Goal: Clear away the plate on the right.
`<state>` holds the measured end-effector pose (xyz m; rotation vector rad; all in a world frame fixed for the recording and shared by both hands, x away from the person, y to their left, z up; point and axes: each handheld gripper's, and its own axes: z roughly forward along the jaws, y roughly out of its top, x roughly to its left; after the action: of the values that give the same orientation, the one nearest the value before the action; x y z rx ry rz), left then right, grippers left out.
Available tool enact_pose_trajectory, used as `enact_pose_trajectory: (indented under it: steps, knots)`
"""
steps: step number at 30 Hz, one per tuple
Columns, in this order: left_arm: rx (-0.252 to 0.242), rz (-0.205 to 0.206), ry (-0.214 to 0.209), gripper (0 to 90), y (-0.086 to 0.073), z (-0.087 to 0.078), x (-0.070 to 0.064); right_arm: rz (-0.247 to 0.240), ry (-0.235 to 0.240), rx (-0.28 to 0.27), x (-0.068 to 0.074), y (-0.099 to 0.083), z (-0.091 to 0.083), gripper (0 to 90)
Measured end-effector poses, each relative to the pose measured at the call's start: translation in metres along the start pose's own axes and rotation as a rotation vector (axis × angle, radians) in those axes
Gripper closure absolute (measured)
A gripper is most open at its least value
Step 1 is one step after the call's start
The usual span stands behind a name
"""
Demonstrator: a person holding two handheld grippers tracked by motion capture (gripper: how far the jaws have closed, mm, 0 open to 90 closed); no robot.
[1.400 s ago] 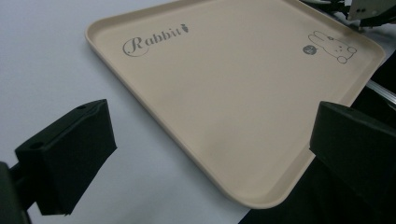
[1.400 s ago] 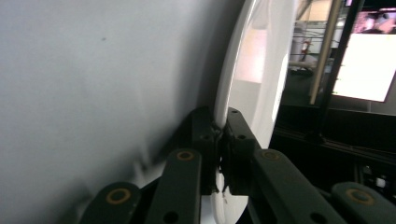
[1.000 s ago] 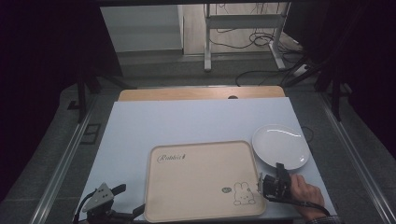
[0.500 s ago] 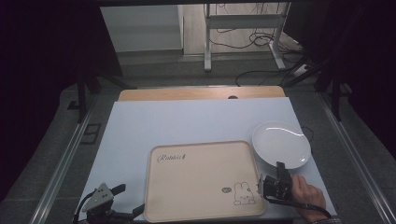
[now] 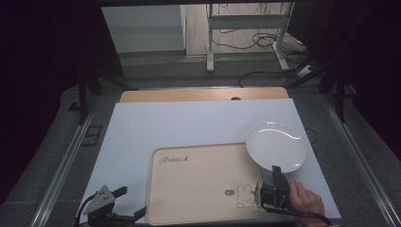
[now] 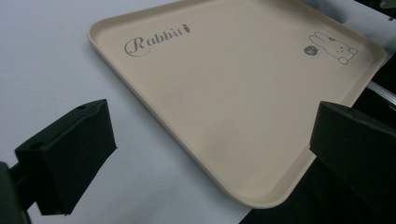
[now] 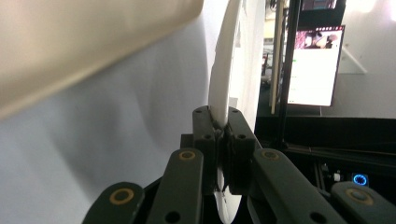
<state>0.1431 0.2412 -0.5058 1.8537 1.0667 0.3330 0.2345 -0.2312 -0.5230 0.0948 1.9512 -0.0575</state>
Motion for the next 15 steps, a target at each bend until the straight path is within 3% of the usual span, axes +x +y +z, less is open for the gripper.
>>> enact_pose_trajectory:
  steps: [3, 4, 5, 6, 8, 9, 11, 12, 15]
  knots:
    - [0.000, 0.001, 0.000, 0.0, 0.000, 0.000, 0.000, -0.022, 0.008, -0.016, 0.000, 0.004, -0.005, 85.5]
    - [0.000, 0.001, 0.000, 0.0, 0.000, 0.000, 0.000, -0.004, 0.003, -0.031, 0.002, 0.005, -0.005, 85.5]
    - [0.000, 0.001, 0.000, 0.0, 0.000, 0.000, 0.000, -0.035, -0.009, -0.003, 0.001, 0.008, -0.010, 85.5]
    - [0.000, 0.001, 0.000, 0.0, 0.000, 0.000, 0.000, -0.018, 0.001, -0.041, 0.002, 0.008, -0.008, 85.5]
    - [0.000, 0.000, 0.000, 0.0, 0.000, 0.000, 0.000, -0.033, -0.003, -0.029, 0.002, 0.012, -0.014, 85.6]
    - [0.000, 0.000, 0.000, 0.0, 0.000, 0.000, 0.000, -0.031, -0.002, -0.068, 0.003, 0.013, -0.013, 85.5]
    - [0.000, 0.001, 0.000, 0.0, 0.000, 0.000, 0.000, -0.033, 0.010, -0.058, 0.003, 0.017, -0.018, 85.5]
    - [0.000, 0.001, 0.000, 0.0, 0.000, 0.000, 0.000, -0.032, 0.002, -0.089, 0.005, 0.018, -0.017, 85.5]
    - [0.000, 0.001, 0.000, 0.0, 0.000, 0.000, 0.000, -0.043, 0.000, -0.110, 0.006, 0.024, -0.022, 85.5]
